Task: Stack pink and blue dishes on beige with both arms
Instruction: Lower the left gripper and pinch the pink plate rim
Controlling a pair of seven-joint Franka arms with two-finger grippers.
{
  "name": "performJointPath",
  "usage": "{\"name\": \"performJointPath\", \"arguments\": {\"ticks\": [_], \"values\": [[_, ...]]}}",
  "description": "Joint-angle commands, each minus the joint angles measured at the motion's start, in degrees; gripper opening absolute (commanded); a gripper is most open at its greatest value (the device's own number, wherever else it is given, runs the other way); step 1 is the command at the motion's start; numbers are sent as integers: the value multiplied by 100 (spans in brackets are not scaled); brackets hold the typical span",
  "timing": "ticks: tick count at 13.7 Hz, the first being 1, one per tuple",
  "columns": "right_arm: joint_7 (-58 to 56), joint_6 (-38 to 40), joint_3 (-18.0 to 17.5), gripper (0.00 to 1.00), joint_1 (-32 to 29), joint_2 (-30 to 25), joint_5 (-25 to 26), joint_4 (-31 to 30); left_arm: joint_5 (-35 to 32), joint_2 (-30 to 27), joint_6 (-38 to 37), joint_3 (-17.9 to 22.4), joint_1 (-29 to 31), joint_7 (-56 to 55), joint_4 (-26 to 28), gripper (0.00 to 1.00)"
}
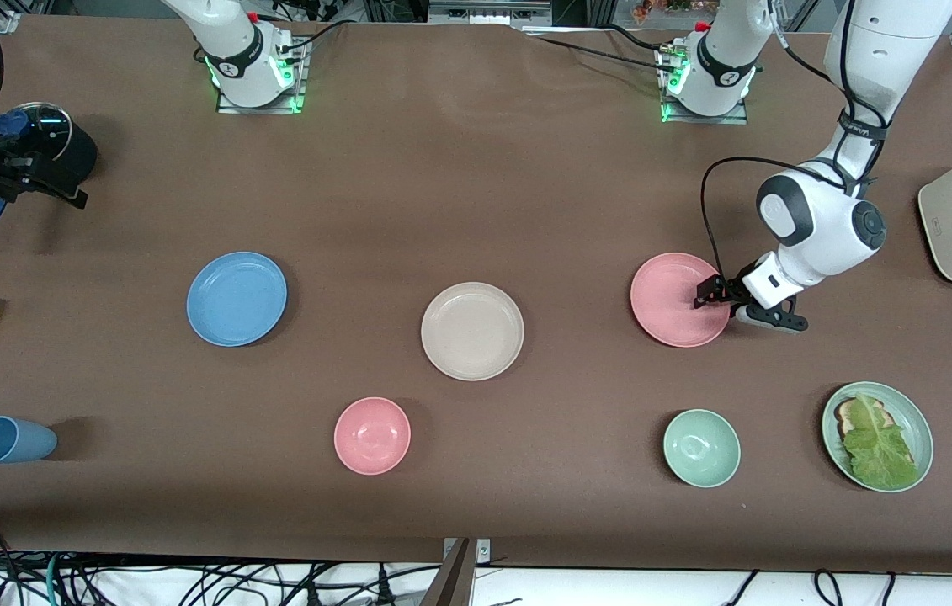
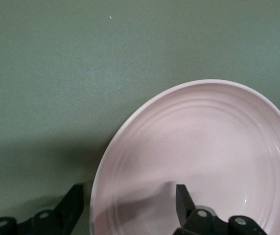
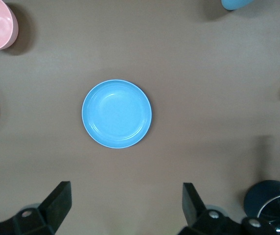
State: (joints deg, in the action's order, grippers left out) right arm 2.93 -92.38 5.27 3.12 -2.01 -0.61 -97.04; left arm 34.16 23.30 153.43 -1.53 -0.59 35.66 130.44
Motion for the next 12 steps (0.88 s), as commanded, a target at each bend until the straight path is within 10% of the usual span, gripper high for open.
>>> {"name": "performJointPath", "arguments": {"ticks": [1, 12], "values": [[-64, 97, -26, 100, -22, -71, -35, 36, 223, 17, 29, 3, -2, 231, -54, 0], [-73, 97, -18, 100, -22, -71, -35, 45, 188, -220, -874, 135, 24, 144, -422, 0]]}}
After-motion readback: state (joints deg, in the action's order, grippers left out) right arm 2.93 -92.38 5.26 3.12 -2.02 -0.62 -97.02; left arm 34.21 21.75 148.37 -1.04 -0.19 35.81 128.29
